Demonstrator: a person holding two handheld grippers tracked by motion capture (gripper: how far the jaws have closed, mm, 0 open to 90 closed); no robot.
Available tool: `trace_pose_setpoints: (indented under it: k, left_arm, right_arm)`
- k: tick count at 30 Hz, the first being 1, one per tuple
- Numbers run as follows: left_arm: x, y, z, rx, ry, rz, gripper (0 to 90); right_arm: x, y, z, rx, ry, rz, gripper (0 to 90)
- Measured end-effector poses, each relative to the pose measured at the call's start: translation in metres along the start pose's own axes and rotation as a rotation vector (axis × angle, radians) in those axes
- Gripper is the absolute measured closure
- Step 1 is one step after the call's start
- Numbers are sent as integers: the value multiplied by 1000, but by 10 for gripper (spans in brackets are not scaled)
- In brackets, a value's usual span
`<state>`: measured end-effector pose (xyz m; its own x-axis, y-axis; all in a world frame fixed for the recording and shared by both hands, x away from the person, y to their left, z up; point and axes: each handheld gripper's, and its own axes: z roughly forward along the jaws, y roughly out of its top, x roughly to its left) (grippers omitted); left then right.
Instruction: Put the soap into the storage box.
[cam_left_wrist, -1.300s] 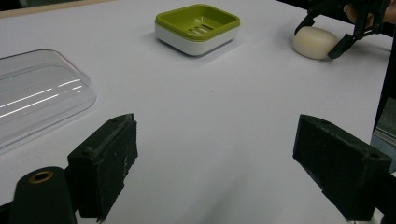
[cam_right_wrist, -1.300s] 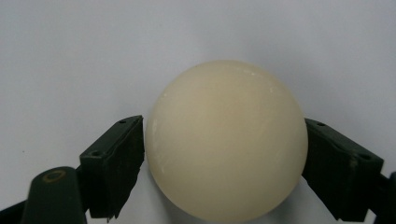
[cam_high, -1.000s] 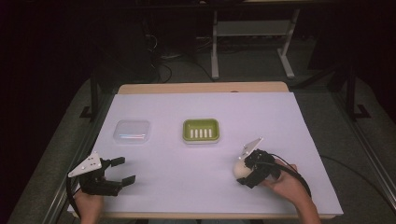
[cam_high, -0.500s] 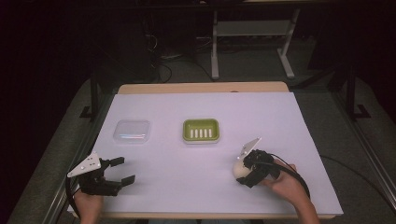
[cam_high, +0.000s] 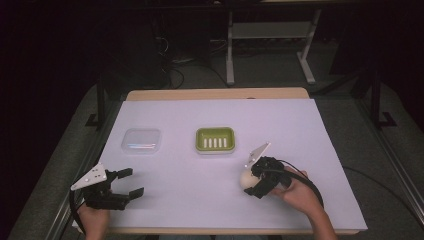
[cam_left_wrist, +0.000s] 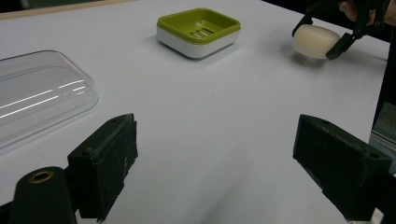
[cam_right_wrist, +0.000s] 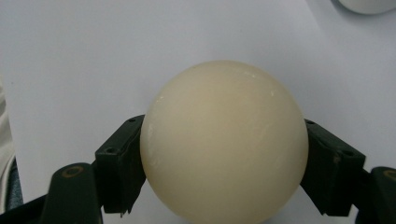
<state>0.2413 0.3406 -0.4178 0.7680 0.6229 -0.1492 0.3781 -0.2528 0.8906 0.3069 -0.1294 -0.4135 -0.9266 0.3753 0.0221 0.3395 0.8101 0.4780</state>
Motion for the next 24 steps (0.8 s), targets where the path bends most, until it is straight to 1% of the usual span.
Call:
trace_pose_setpoints:
  k: [4, 5, 7, 11, 13, 15, 17, 19, 20, 22, 24]
  left_arm:
    - [1, 0, 0, -1, 1, 0, 131]
    - [1, 0, 0, -1, 0, -1, 131]
    - [0, 0, 0, -6, -2, -8, 131]
    - [0, 0, 0, -3, -4, -4, 131]
    - [0, 0, 0, -7, -5, -6, 131]
    - [0, 0, 0, -8, -4, -9, 131]
    - [0, 0, 0, -7, -6, -13, 131]
    - [0, -1, 0, -6, -5, -11, 131]
    - [0, -1, 0, -6, -5, -11, 131]
    - [0, -1, 0, -10, -6, -15, 131]
    - [1, -1, -1, -4, -5, -10, 131]
  right_arm:
    - [-4, 4, 0, -2, 8, -4, 238]
    - [-4, 5, -1, -1, 8, 2, 238]
    - [-5, 8, -2, -3, 7, -7, 238]
    - [-9, 16, -3, -3, 14, -14, 237]
    - [-11, 21, -3, -7, 18, -23, 238]
    - [-12, 23, -4, -6, 22, -22, 238]
    - [-15, 30, -4, -9, 26, -33, 238]
    - [-17, 34, -4, -15, 39, -31, 238]
    - [-18, 36, -4, -18, 38, -34, 238]
    - [-20, 40, -4, -11, 38, -35, 238]
    - [-21, 43, -3, -8, 43, -37, 238]
